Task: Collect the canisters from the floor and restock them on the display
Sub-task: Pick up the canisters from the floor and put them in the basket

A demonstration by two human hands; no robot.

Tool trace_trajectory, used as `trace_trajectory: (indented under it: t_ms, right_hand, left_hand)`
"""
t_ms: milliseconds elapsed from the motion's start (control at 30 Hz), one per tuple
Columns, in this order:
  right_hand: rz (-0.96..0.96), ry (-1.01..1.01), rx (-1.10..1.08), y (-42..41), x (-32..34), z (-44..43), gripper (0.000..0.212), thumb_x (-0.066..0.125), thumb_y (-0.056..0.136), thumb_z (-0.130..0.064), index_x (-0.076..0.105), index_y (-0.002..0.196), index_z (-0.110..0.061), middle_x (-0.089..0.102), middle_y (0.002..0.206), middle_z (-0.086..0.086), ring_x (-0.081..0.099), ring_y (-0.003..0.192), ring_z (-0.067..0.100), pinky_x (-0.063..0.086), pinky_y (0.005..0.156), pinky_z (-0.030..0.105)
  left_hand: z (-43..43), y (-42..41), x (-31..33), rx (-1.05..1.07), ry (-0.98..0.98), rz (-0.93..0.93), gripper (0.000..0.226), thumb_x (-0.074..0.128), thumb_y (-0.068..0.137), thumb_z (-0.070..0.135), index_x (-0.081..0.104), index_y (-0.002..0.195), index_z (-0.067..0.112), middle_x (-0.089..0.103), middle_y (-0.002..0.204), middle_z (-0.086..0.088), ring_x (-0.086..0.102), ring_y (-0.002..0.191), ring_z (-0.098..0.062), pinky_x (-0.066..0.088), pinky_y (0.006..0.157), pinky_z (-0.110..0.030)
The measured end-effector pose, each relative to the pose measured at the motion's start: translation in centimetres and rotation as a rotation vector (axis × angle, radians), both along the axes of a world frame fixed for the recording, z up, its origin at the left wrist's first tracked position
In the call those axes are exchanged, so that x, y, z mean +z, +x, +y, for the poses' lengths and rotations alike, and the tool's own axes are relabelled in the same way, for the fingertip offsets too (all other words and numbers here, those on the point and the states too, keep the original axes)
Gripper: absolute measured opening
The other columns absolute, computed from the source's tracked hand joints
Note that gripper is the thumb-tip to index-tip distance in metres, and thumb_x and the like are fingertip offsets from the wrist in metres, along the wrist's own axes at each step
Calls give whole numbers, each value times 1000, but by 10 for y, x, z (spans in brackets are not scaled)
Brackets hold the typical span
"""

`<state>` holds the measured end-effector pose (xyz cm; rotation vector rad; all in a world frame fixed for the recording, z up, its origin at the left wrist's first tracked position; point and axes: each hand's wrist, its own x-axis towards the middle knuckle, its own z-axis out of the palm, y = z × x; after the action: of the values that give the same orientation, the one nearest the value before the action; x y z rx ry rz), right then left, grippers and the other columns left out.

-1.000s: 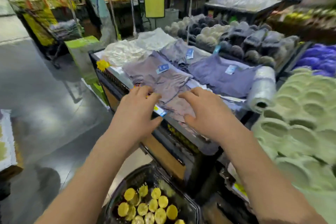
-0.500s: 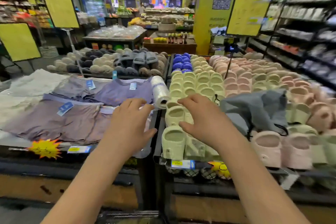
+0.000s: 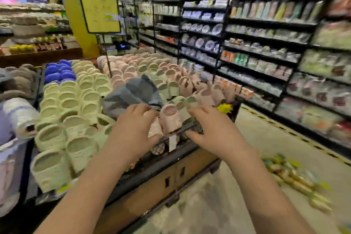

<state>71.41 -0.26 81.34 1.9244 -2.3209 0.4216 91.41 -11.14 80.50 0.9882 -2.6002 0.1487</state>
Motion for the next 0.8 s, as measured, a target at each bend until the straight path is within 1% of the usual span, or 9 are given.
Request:
trace_trajectory:
  t_ms: [67, 133, 233, 367, 467, 633, 800]
  right_hand:
    - [-3, 30, -91, -44, 0, 34, 62, 61, 95, -49, 40, 150, -30, 46, 144, -3, 47, 129, 23, 47, 100, 43]
    - [-1, 57, -173, -91, -2, 70, 62, 61, 95, -49, 40, 150, -31, 45, 145, -2, 46, 129, 23, 47, 101, 42]
    - [-24, 90, -281, -158, -5, 124, 62, 61, 95, -50, 40, 150, -32, 43, 146, -4, 47, 130, 22, 46, 101, 39]
    - [-40, 112, -380, -234, -13, 180, 64, 62, 92, -50, 41, 150, -31, 43, 148, -3, 43, 136, 22, 43, 107, 40]
    - [-78, 123, -455, -275, -22, 206, 65, 63, 90, -50, 42, 149, -31, 44, 147, -3, 43, 135, 22, 42, 109, 41]
    - [-122, 144, -569, -339, -47, 237, 62, 63, 90, -51, 45, 146, -31, 48, 143, -3, 46, 132, 21, 43, 107, 39]
    - [-154, 116, -646, -401, -74, 241, 56, 65, 91, -46, 50, 143, -31, 53, 136, -5, 51, 126, 20, 47, 99, 38]
  left_hand:
    - [17, -55, -2, -93, -1, -2, 60, 71, 84, 51, 57, 136, 26, 53, 137, -1, 45, 127, -29, 47, 100, -46]
    - [34, -114, -5, -166, 10, -29, 59, 70, 84, 53, 57, 134, 26, 52, 137, -2, 45, 128, -28, 45, 102, -44]
    - [65, -202, -9, -289, 53, -49, 59, 66, 83, 57, 55, 134, 27, 51, 132, -1, 45, 127, -28, 47, 100, -44]
    - [107, -298, -23, -431, 74, -46, 63, 70, 84, 53, 54, 139, 27, 49, 137, 1, 43, 130, -26, 44, 102, -42]
    - [128, -353, -34, -509, 104, -70, 64, 71, 84, 53, 53, 139, 26, 47, 140, 1, 39, 134, -25, 42, 105, -43]
    - [141, -434, -49, -585, 126, -140, 64, 64, 88, 56, 47, 144, 31, 42, 145, 5, 33, 139, -20, 39, 110, -39]
    - [132, -509, -75, -653, 177, -181, 62, 64, 90, 54, 46, 145, 31, 41, 145, 6, 33, 138, -18, 40, 108, -35]
